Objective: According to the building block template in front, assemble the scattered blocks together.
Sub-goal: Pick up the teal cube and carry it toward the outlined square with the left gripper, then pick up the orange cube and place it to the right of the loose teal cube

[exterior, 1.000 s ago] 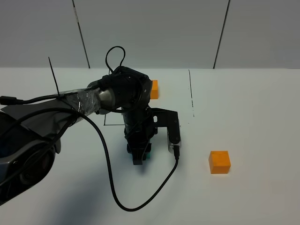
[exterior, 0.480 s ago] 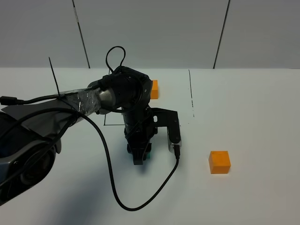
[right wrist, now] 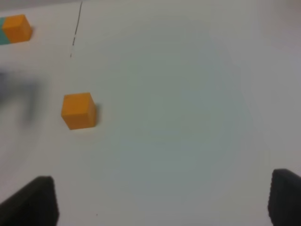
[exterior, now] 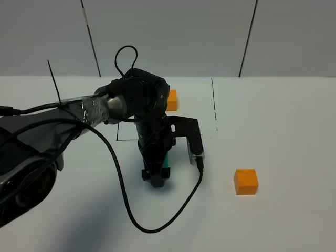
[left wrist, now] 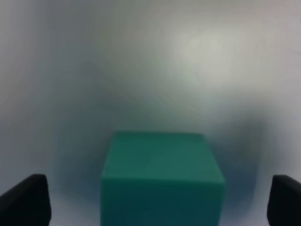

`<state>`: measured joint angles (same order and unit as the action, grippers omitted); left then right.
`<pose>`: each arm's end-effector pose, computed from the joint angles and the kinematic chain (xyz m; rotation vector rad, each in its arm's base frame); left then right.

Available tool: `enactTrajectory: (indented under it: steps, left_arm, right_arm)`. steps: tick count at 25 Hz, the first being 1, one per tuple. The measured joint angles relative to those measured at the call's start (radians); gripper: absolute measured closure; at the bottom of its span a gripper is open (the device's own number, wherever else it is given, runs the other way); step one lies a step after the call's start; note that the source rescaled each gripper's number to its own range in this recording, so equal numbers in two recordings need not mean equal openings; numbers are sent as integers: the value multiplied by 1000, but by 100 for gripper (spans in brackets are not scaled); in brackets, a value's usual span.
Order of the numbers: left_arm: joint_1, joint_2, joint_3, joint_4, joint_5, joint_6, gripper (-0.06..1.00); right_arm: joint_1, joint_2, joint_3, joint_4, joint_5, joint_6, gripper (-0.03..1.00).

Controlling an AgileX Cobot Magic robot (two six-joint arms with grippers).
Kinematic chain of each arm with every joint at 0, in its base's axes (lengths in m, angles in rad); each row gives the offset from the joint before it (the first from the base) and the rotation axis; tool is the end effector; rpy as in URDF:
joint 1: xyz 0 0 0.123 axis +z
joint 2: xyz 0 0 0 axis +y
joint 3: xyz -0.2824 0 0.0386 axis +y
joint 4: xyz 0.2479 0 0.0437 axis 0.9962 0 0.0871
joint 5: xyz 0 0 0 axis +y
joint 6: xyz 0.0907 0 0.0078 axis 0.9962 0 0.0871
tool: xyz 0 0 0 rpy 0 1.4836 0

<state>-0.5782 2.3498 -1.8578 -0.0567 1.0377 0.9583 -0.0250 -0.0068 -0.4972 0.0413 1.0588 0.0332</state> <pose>0.3967 -0.2642 0.1281 2.0608 2.1882 -0.0383 -0.0054 0.0034 0.2766 0.0573 2.0373 0.0545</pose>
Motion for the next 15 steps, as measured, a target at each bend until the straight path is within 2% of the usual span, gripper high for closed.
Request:
enactTrajectory:
  steps: [5,8,12,15]
  left_arm:
    - [0,-45,0,19,66,-46,-5]
    - [0,-102,0,19,85,-135,-4]
    - [15,-186,0,57,95,-362,0]
    - [81,-238,0,86,125,-510,3]
  right_arm:
    - [0,0,0,0,0,0,19]
    - [0,0,0,0,0,0,19]
    - [0,0,0,0,0,0,19]
    - [0,0,0,0,0,0,19]
